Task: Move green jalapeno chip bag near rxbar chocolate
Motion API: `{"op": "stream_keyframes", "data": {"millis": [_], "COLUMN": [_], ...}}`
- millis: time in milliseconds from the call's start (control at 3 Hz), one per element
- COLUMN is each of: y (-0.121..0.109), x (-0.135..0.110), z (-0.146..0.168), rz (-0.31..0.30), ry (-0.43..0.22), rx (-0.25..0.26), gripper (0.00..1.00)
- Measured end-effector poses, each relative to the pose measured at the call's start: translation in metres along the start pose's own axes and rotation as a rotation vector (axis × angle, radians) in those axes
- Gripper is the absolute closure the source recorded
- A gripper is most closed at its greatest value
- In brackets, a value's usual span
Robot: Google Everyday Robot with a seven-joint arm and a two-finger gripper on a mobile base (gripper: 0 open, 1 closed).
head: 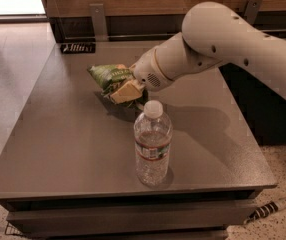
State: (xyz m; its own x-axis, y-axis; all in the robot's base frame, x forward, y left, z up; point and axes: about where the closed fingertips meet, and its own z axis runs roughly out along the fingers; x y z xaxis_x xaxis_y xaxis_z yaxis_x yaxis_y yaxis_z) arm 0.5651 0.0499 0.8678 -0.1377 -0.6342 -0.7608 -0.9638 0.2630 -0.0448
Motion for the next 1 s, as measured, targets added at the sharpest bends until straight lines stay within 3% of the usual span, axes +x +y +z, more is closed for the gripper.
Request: {"op": "stream_keyframes", "data": {"millis": [667,1000], "y": [-0.065,-0.12], "x": [-0.033,-0.067], "z": [-0.058,-0.064], "rz": [-0.015,-0.06], "ry": [0.121,0.174], "rx": [0.112,0.187], "gripper": [1.0,1.0]}}
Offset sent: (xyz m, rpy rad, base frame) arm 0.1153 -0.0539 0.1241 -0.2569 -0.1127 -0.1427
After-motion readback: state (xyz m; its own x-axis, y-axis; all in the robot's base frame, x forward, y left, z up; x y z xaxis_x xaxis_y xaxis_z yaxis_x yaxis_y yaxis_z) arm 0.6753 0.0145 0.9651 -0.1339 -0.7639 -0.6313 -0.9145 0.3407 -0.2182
